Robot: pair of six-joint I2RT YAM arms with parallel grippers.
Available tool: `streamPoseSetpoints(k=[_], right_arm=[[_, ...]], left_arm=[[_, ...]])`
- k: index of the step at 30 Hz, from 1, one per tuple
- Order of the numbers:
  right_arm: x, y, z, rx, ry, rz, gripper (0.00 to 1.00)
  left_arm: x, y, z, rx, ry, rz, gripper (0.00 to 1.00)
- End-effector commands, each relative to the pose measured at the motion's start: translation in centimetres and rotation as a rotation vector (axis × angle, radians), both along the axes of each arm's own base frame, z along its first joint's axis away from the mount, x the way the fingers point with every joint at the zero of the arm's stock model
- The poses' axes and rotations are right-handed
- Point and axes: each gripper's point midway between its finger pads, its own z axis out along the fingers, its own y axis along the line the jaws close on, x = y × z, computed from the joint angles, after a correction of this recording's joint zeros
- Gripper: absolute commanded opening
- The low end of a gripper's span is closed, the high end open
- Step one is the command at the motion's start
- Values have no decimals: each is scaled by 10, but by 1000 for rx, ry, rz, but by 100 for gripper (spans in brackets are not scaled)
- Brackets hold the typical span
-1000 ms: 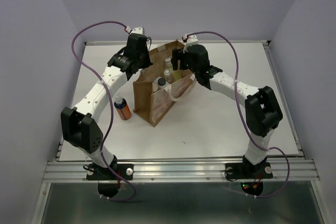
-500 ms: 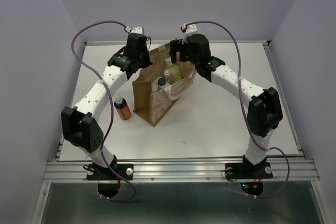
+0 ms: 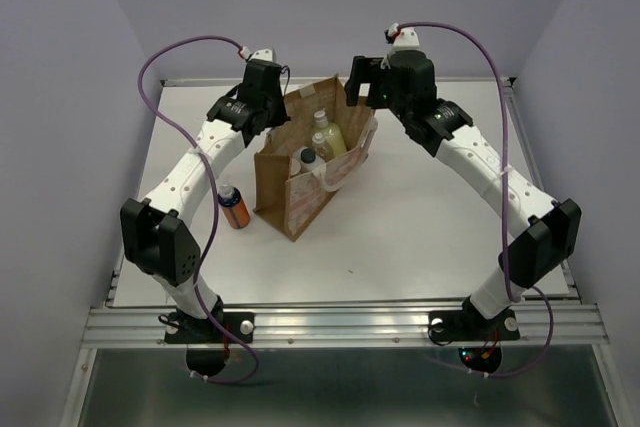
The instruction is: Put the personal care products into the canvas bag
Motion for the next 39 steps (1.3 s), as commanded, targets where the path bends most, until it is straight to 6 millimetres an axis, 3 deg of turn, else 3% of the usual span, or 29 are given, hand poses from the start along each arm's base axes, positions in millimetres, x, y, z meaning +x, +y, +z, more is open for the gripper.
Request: streamPoseSetpoints(k=[1,7,9,12,13,15,17,20,21,23,25,26,30,33,35,39], right_arm=[[-21,-10,-41,20,205,-45,100],[-41,-5,-82,2,348,-41,99],[-46,-5,-97,-1,388,-40,94],[-50,1,-109,5,429,-14,70],[-50,3,-110,10,434,-4,52],[-52,12,-109,22,437,20,32],[-51,15,-110,31,438,33,21],[-51,20,-103,46,428,58,3],[-51,20,-100,50,422,59,1],[-49,18,-94,43,402,55,1],[-50,15,-85,45,381,48,1],[-50,14,-83,41,374,45,1],[-48,10,-77,24,350,40,1],[-48,11,-79,15,352,48,1],[-48,12,-82,5,357,60,1],[-49,11,-82,-2,354,61,1]], left_arm=[[13,-1,40,-34,-112,17,0],[16,-1,38,-28,-109,28,0],[17,0,36,-23,-104,34,0],[15,1,34,-21,-93,39,0],[15,2,34,-22,-91,42,0],[13,4,35,-20,-90,49,1],[12,5,38,-23,-96,55,5],[8,11,48,-21,-118,75,27],[7,14,54,-18,-128,85,45],[-1,24,64,-5,-141,114,52],[-8,34,71,4,-151,144,78],[-18,41,78,6,-157,163,98],[-44,76,80,9,-119,295,99],[-69,101,64,21,-54,371,99],[-94,115,41,16,3,398,99],[-124,120,15,14,76,384,99]])
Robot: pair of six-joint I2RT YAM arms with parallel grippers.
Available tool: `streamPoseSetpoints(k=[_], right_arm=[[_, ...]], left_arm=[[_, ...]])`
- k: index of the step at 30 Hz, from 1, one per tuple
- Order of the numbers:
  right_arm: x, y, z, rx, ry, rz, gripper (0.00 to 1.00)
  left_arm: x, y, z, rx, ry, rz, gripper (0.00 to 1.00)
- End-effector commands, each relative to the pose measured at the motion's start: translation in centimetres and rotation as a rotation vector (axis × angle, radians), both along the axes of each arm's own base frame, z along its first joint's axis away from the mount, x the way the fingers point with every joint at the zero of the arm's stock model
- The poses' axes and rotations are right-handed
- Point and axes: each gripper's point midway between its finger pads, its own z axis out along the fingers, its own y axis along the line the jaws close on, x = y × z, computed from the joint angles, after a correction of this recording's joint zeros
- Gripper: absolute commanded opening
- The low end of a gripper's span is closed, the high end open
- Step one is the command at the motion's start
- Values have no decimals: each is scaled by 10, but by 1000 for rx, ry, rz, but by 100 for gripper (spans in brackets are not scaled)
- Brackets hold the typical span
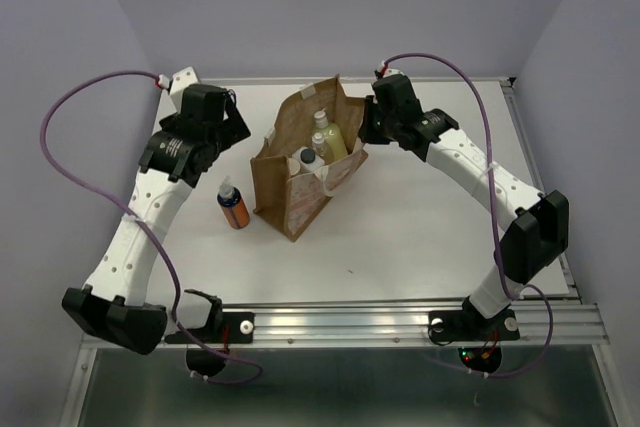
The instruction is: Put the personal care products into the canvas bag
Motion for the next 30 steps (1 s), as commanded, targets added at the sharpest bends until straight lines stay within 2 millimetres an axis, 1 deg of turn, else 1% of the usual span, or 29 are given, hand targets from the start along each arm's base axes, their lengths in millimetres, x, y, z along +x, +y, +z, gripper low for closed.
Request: streamPoseSetpoints(k=[1,3,4,6,7,8,9,10,13,15,16,17,18,22,24,27,28,30], right_arm=[[2,4,32,24,-80,26,1],[2,4,32,22,-81,29,1],[1,5,31,23,-78,35,1],[1,5,30,22,-75,37,1],[1,6,30,22,-75,40,1],[1,6,29,21,-75,41,1],[0,5,28,19,-71,41,1],[1,6,27,18,-71,43,1],[0,7,27,21,-69,48,1],[0,6,27,18,-69,46,1],[0,5,28,16,-72,45,1],[0,5,28,16,-74,46,1],[0,5,29,14,-76,45,1],[0,3,30,9,-81,41,1],[0,3,29,8,-80,39,1],[0,3,28,6,-77,43,1],[0,4,27,7,-77,42,1],[1,4,26,7,-73,45,1]], left_arm=[[-42,6,-53,1,145,-21,99],[-48,-10,-68,-45,173,-117,99],[-53,-12,-83,-48,209,-127,99],[-60,-7,-101,-33,266,-100,99],[-67,-2,-118,-12,331,-75,99],[-70,0,-125,-4,354,-58,99],[-73,3,-136,0,382,-30,99],[-74,4,-139,-1,387,-24,99],[-67,-4,-148,-32,373,-38,99],[-66,-5,-154,-35,384,-37,99],[-67,-4,-163,-30,409,-28,99],[-67,-3,-167,-25,420,-21,99],[-68,2,-174,-11,444,2,99],[-70,13,-184,20,477,55,99],[-71,20,-184,16,473,82,99],[-67,21,-182,-5,443,88,94],[-64,20,-180,-11,426,85,88],[-60,18,-178,-18,409,72,84]])
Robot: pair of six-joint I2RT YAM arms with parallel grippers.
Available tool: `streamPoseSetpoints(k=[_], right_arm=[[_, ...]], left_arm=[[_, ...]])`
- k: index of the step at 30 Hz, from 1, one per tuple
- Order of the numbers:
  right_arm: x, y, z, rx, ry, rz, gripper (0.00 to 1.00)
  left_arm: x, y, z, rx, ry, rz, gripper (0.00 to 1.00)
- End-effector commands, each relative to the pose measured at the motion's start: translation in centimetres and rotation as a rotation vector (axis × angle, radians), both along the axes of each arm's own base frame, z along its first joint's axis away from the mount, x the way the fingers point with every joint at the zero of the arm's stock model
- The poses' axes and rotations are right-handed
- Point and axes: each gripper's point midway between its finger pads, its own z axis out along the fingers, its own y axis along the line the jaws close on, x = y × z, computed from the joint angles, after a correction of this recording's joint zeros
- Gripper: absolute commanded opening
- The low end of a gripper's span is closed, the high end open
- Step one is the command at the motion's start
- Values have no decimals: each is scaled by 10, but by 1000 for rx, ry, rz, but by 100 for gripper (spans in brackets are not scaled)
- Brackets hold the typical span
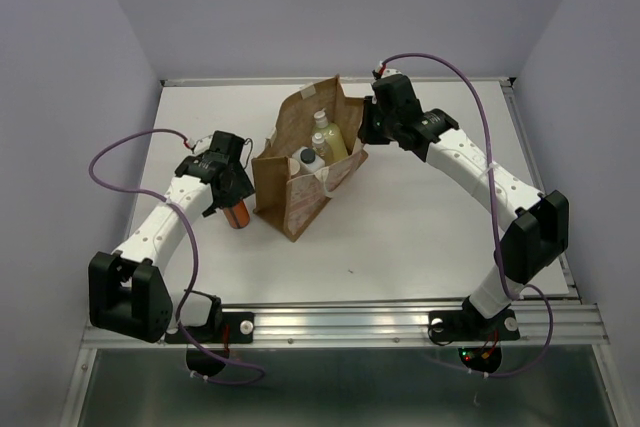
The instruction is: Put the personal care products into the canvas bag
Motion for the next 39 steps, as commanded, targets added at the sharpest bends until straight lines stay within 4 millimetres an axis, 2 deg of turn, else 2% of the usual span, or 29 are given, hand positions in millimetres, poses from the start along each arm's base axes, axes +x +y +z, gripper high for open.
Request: streamPoseSetpoints(k=[1,2,3,6,8,9,10,12,13,14,16,17,18,19,22,23,25,26,28,29,31,32,33,34,36,37,39], right_arm=[[1,5,25,26,-63,24,1],[1,5,24,25,-61,22,1],[1,4,25,25,-62,21,1],[1,3,27,24,-66,19,1],[1,3,28,22,-69,17,1],[1,2,29,23,-72,18,1],[1,3,29,23,-72,20,1],[-1,2,29,22,-70,24,1],[-1,3,29,23,-71,25,1],[-1,3,29,22,-70,27,1],[-1,3,30,23,-71,31,1],[-2,4,30,24,-70,35,1],[-2,3,30,22,-71,37,1],[-2,4,32,25,-73,38,1],[-2,3,34,24,-80,40,1],[-2,3,35,24,-82,42,1],[-2,2,35,20,-84,40,1],[-2,2,35,18,-85,39,1],[-2,2,34,16,-82,39,1],[-2,2,34,17,-82,41,1],[-2,3,33,16,-79,47,1],[-2,4,34,19,-79,51,1],[-2,5,33,18,-79,55,1],[-2,5,33,15,-78,55,1],[-1,4,30,6,-75,54,1],[-1,3,30,4,-76,54,1],[-1,3,30,0,-77,56,1]], left_arm=[[12,1,12,-11,-84,4,81],[14,-1,12,-18,-90,1,77],[15,-2,13,-24,-89,-4,68],[15,-5,10,-39,-88,-16,49],[12,-5,13,-41,-88,-17,21],[11,-2,16,-28,-92,-7,11],[9,1,27,-24,-111,8,0],[9,11,45,13,-156,41,0],[5,16,61,20,-193,56,0],[9,18,85,15,-258,73,0],[11,24,118,18,-349,91,0],[13,25,150,-1,-439,93,0],[14,25,167,-9,-485,93,0],[14,26,198,-32,-570,95,0],[18,17,244,-66,-683,22,0],[22,12,275,-91,-763,-3,0],[28,-9,302,-130,-818,-133,0],[33,-32,323,-182,-861,-219,0],[37,-58,340,-212,-893,-313,0],[38,-86,350,-233,-905,-392,0],[41,-115,352,-238,-890,-477,0],[47,-130,346,-220,-854,-514,0],[43,-147,343,-217,-833,-558,0],[51,-159,329,-196,-789,-577,0],[50,-171,318,-176,-745,-611,0],[49,-182,302,-161,-694,-643,0],[50,-189,281,-135,-634,-659,0]])
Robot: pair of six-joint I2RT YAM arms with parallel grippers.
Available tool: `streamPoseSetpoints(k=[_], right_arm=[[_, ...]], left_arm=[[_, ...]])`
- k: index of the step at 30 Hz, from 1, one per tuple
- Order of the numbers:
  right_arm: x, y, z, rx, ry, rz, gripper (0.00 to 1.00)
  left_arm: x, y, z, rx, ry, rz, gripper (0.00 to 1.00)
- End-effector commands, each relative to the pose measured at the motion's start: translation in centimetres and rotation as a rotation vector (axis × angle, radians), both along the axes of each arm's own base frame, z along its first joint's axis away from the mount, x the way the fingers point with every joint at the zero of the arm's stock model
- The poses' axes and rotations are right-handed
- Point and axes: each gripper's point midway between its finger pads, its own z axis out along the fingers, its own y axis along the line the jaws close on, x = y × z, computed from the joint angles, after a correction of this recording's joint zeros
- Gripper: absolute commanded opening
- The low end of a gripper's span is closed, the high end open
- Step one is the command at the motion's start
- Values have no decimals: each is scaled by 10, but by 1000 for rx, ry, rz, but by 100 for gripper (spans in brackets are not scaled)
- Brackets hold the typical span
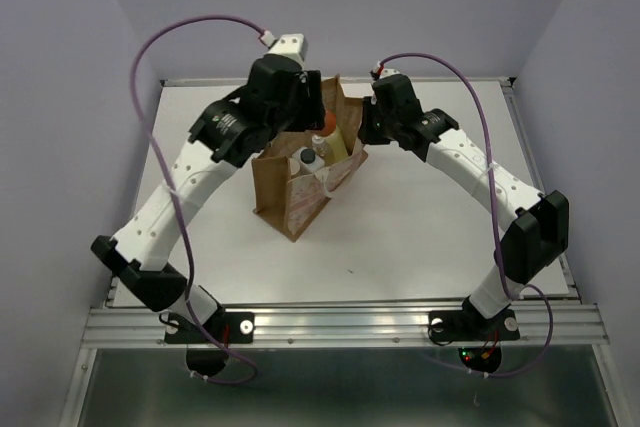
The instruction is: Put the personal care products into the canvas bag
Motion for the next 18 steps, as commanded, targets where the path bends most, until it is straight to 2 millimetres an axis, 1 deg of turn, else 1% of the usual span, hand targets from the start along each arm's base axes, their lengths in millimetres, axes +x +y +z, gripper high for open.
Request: streamPoseSetpoints(k=[1,3,6,7,10,11,12,14,16,18], right_arm=[[-1,4,29,23,-64,33,1],[-1,4,30,20,-67,35,1],[0,4,30,12,-68,41,1],[-1,3,28,5,-61,40,1],[-1,1,29,-6,-64,41,1],[-1,1,29,-8,-65,43,1],[-1,1,29,-11,-66,46,1],[-4,8,31,4,-62,92,1],[-7,14,33,11,-67,144,1],[-12,24,39,42,-75,209,1]], left_arm=[[-5,-7,-19,89,30,-21,0],[-6,-4,-28,108,62,-9,0],[-15,-2,-37,125,107,-10,0],[-22,1,-50,146,155,-3,0],[-32,10,-80,213,255,20,0],[-39,18,-100,278,336,44,0],[-42,25,-109,324,363,64,0],[-45,28,-128,382,404,45,0],[-45,23,-138,400,431,26,0],[-42,22,-141,420,431,22,0]])
